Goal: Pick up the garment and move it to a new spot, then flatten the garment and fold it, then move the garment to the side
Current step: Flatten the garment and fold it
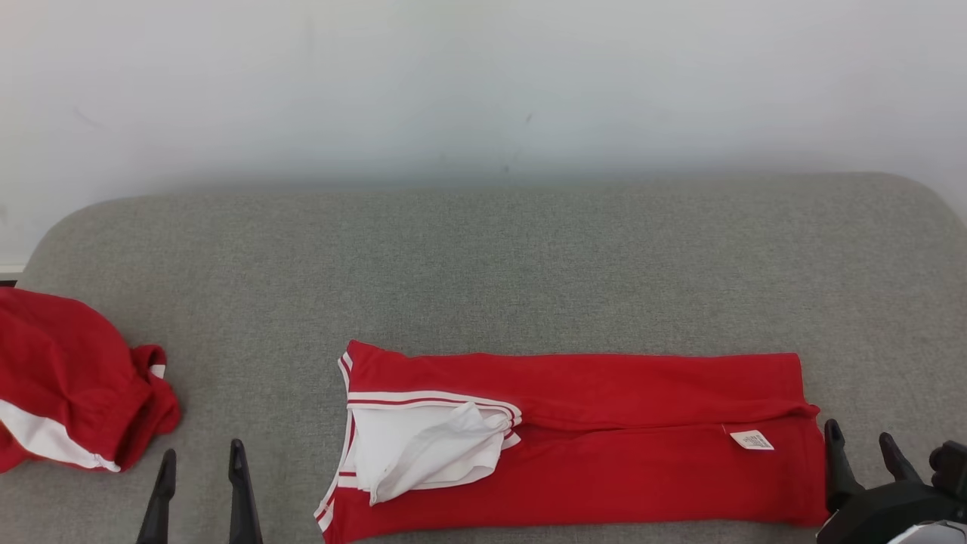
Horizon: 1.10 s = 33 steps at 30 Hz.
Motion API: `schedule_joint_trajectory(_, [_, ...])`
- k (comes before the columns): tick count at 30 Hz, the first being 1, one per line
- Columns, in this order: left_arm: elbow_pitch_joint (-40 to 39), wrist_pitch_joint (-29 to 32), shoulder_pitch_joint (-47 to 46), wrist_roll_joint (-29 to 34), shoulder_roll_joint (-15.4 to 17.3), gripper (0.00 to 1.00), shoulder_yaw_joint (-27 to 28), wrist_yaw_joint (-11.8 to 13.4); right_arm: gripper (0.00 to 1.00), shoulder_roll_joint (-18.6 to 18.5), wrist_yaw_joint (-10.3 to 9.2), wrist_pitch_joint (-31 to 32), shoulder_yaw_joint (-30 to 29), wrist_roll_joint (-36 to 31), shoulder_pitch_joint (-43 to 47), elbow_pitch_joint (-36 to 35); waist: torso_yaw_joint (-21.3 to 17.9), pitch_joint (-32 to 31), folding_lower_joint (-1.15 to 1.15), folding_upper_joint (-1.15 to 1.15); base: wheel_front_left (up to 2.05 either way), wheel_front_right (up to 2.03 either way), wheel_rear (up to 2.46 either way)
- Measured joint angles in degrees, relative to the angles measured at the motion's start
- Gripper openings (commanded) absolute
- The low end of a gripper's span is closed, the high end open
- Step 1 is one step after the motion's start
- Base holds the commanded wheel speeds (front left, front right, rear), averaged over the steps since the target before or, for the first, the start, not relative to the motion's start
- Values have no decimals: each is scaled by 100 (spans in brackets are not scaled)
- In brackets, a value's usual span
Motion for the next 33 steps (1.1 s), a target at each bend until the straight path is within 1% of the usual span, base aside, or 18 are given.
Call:
schedule_joint_trajectory(4, [94, 0, 61, 166, -64, 100, 93, -189, 100, 5, 0, 85, 3, -16, -200, 216, -24, -17, 0, 0, 0, 0, 0])
schedule_joint_trajectory(12, [147, 0, 9, 316, -126, 100, 123, -390, 100, -70, 0, 332, -250, -238, -784, 669, 84, 160, 0, 0, 0, 0, 0])
schedule_joint_trajectory(16, [176, 0, -54, 347, -135, 100, 124, -442, 100, -156, 0, 380, -316, -388, -1050, 924, 175, 316, 0, 0, 0, 0, 0])
schedule_joint_trajectory(20, [186, 0, -141, 401, -142, 100, 121, -474, 100, -337, 0, 456, -235, -586, -1210, 1247, 291, 472, 0, 0, 0, 0, 0])
schedule_joint_trajectory(23, [192, 0, -164, 434, -145, 100, 119, -497, 100, -408, 0, 538, -183, -676, -1233, 1385, 364, 533, 0, 0, 0, 0, 0])
schedule_joint_trajectory(26, [188, 0, -171, 434, -145, 100, 145, -502, 100, -464, 0, 564, -187, -791, -1241, 1525, 458, 618, 0, 0, 0, 0, 0])
schedule_joint_trajectory(30, [188, 0, -220, 433, -146, 100, 136, -509, 100, -475, 0, 681, -210, -790, -1244, 1724, 559, 710, 0, 0, 0, 0, 0])
schedule_joint_trajectory(33, [186, 0, -222, 431, -146, 100, 138, -509, 100, -491, 0, 636, -274, -790, -1279, 1804, 607, 768, 0, 0, 0, 0, 0])
